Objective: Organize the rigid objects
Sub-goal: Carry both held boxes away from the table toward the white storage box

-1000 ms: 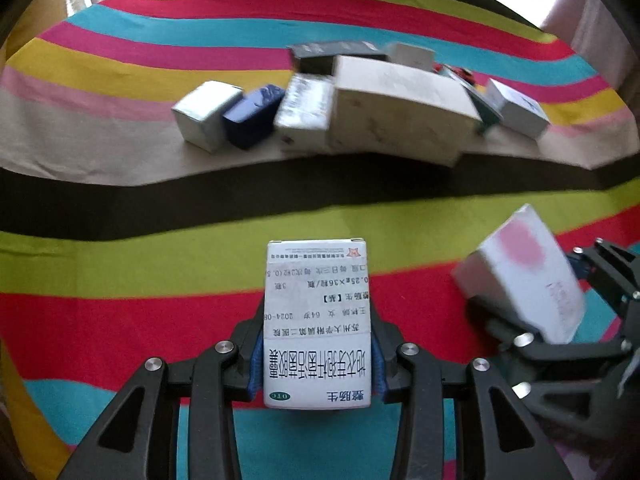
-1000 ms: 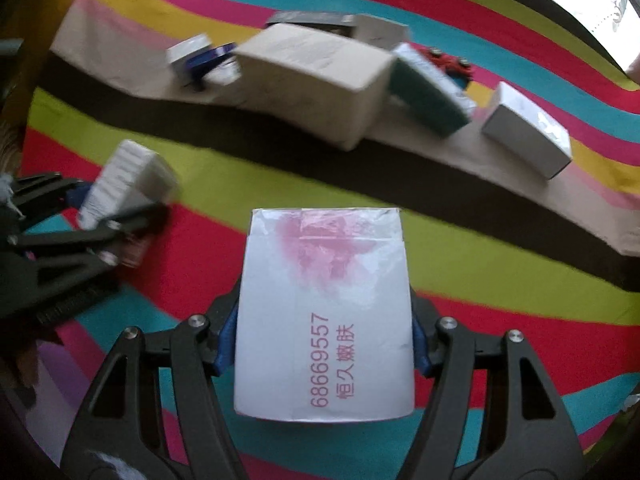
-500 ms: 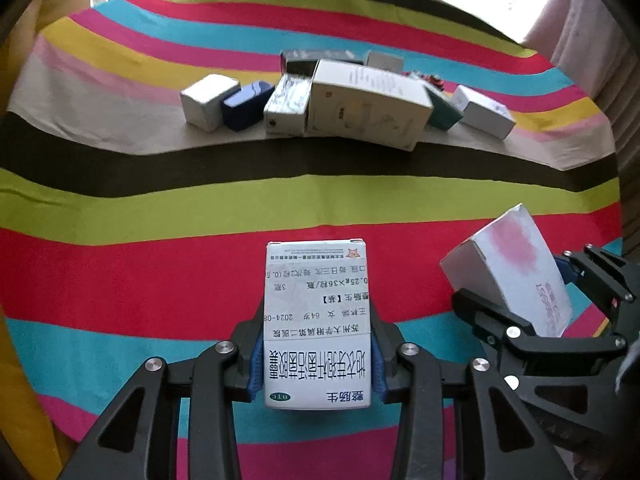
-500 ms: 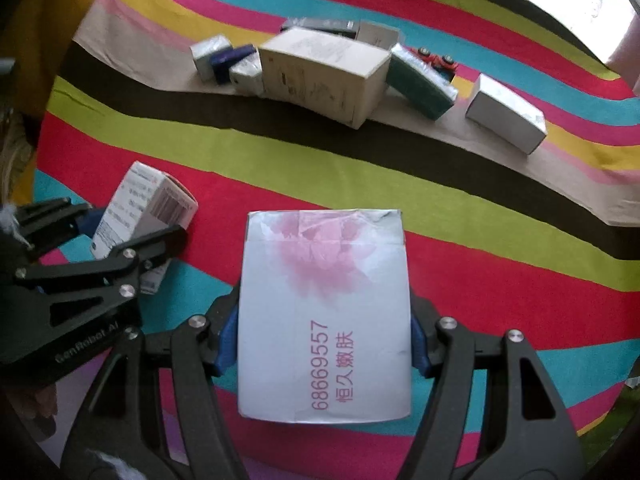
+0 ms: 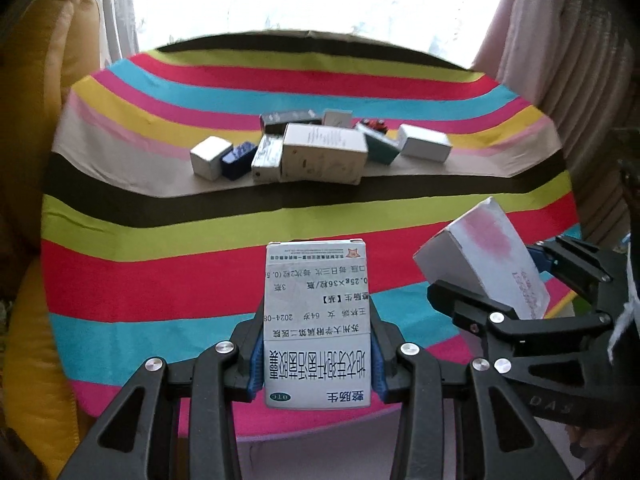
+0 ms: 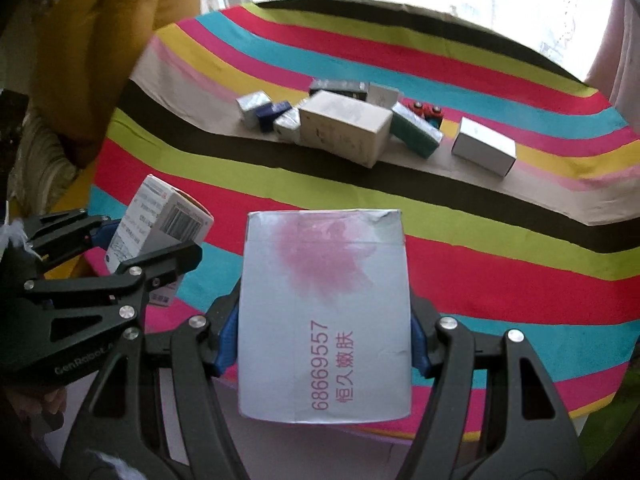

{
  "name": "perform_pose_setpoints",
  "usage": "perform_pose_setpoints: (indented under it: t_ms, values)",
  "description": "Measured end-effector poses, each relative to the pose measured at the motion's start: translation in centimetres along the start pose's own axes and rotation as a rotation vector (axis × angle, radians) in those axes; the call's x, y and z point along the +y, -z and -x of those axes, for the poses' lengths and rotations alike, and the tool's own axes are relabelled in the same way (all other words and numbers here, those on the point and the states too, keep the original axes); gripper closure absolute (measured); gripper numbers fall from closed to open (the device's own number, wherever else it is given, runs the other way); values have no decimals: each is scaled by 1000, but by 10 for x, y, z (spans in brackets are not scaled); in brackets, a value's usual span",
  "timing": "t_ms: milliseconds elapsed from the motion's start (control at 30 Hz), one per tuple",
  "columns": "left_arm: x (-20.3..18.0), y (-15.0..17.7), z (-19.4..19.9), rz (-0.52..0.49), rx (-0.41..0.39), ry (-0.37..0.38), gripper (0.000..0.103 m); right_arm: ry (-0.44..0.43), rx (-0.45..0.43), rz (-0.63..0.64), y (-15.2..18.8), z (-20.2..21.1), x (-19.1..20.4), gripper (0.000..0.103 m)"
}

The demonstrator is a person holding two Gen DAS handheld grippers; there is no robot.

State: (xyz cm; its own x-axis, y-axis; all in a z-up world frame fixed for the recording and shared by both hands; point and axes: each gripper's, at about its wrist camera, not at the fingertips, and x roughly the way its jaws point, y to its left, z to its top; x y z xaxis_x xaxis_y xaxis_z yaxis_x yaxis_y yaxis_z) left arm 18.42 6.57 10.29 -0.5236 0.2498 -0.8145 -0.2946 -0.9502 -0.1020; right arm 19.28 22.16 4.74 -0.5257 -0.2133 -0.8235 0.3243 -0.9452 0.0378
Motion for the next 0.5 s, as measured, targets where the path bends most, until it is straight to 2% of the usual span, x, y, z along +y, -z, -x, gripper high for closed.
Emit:
perform_pose_setpoints:
  t_ms: [367,500]
  values:
    - [-3,38,65,-38,-97,25,62,-7,-94,32,40,64,15,34]
    - [-8,59,86,-40,-138,15,62,21,-125,42,59,83,17,34]
